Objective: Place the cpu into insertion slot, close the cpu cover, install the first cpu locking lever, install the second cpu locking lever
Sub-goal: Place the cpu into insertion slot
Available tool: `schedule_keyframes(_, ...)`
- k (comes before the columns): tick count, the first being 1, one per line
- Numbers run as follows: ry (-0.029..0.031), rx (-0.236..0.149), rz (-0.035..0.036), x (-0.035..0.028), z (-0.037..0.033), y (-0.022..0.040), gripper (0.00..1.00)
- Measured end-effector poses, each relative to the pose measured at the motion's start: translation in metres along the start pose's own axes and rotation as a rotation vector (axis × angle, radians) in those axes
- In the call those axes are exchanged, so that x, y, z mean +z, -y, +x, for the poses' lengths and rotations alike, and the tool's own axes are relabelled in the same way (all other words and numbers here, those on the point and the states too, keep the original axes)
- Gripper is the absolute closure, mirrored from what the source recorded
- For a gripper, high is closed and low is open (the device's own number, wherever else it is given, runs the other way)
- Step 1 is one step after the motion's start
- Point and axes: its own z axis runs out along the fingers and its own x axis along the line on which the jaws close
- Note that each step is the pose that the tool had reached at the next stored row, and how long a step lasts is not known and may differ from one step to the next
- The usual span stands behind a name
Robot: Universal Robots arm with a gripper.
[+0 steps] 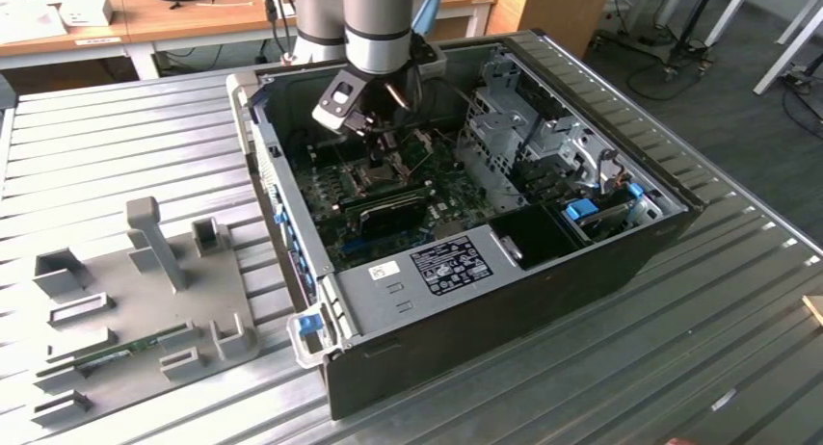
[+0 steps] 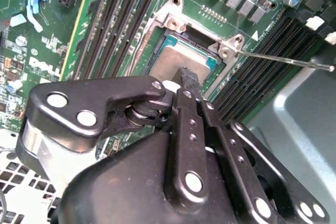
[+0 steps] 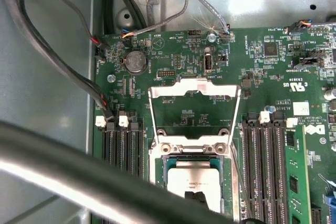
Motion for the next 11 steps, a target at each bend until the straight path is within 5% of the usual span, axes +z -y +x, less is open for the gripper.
schedule_keyframes(11, 0.0, 0.0, -0.0001, -0.0023, 0.0002, -0.0043, 0.9)
